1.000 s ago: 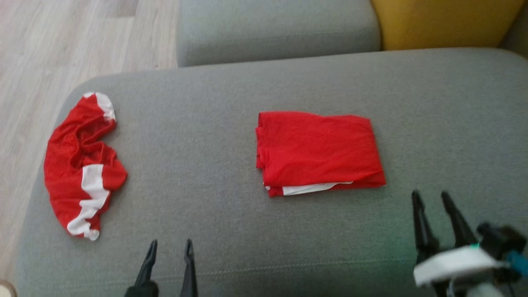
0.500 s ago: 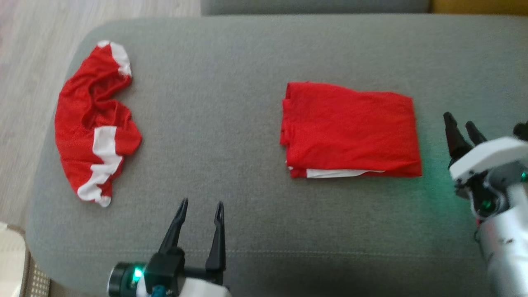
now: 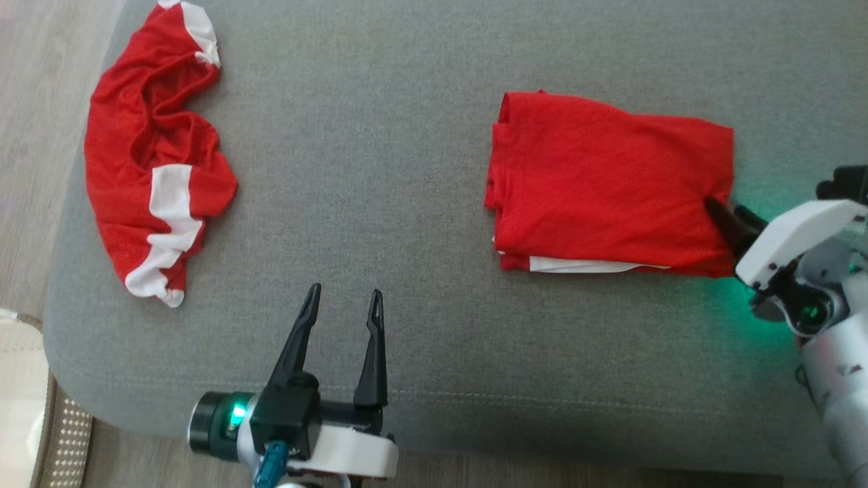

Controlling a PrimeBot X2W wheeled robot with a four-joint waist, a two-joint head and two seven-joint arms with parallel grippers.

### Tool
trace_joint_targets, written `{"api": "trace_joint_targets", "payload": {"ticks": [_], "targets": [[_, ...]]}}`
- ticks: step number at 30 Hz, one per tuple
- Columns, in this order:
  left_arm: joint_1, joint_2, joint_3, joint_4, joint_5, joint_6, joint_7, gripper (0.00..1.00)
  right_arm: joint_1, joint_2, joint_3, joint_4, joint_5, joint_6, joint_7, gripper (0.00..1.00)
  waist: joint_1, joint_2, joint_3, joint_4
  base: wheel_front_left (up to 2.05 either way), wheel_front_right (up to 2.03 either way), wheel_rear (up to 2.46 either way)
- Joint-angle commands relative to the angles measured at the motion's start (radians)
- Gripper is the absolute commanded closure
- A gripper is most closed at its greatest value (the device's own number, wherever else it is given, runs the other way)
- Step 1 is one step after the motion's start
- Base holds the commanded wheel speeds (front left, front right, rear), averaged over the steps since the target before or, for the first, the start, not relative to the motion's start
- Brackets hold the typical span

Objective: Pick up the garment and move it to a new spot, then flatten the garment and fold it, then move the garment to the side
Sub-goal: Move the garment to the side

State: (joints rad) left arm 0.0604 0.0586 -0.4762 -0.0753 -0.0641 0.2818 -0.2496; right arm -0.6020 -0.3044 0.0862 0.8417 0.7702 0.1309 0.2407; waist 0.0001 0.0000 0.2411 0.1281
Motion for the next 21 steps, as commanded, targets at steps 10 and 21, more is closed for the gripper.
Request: {"api": "trace_joint_targets", "payload": {"ticks": [10,21], "targets": [[-0.065,-0.008,0.001,-0.04,0.001,0.018,-0.012,0.0,-0.13,-0.127,0.09,0.05,-0.062,0.0,-0.119,1.0,-0.0001,0.0,0.043,-0.03,0.0,0.0,0.0],[-0.115,-0.008,-0.035,-0.091,0.002,0.024,-0.012,0.0,-0.282,-0.308,0.105,0.099,-0.151,0.0,-0.17,1.0,-0.0001,0.0,0.102,-0.122,0.0,0.0,0.0]]}}
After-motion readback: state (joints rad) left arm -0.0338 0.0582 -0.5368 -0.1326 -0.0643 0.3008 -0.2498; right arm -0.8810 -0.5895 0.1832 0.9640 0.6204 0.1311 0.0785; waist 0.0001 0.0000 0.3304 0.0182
